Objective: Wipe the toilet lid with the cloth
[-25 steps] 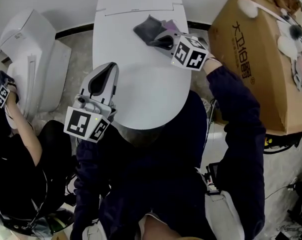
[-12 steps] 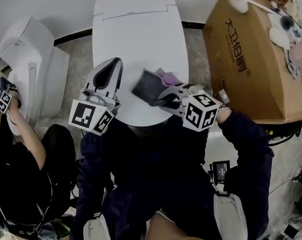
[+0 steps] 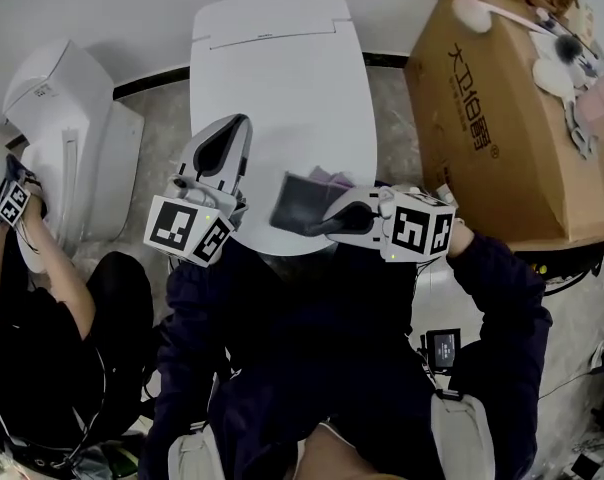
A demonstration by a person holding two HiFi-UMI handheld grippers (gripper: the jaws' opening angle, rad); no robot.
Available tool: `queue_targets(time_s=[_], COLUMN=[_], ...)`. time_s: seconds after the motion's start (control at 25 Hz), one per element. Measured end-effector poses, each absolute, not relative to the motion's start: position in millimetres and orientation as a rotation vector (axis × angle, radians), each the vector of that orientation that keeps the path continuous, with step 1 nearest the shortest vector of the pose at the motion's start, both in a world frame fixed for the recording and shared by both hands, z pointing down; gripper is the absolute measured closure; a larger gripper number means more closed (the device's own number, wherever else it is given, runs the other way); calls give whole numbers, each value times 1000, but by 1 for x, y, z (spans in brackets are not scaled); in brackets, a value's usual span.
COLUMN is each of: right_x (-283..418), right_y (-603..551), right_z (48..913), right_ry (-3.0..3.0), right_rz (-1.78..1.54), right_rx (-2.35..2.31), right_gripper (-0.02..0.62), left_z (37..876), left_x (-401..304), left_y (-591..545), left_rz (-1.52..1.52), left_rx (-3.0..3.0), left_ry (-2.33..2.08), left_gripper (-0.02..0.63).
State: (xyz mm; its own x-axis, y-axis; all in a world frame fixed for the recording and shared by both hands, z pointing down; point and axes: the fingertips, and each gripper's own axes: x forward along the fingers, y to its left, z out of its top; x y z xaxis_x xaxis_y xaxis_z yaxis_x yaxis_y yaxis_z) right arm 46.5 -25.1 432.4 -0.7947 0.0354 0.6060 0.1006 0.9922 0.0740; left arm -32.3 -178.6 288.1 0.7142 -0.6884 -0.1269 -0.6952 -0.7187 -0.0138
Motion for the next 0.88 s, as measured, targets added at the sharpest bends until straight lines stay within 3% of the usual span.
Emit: queue_targets(time_s=[0.48, 0.88], right_x=[63, 15], right_y=[-328, -454], right_z=[317, 371], right_ry=[-2417, -2208], right_rz=[-649, -799], right_rx=[856, 958], right_gripper=[537, 537], left_z=[287, 305], left_x=[-49, -82], left_y=[-166, -149], left_rz=[133, 34], left_rx=[-2837, -2800], left_ry=[1184, 1329], left_gripper=[591, 591])
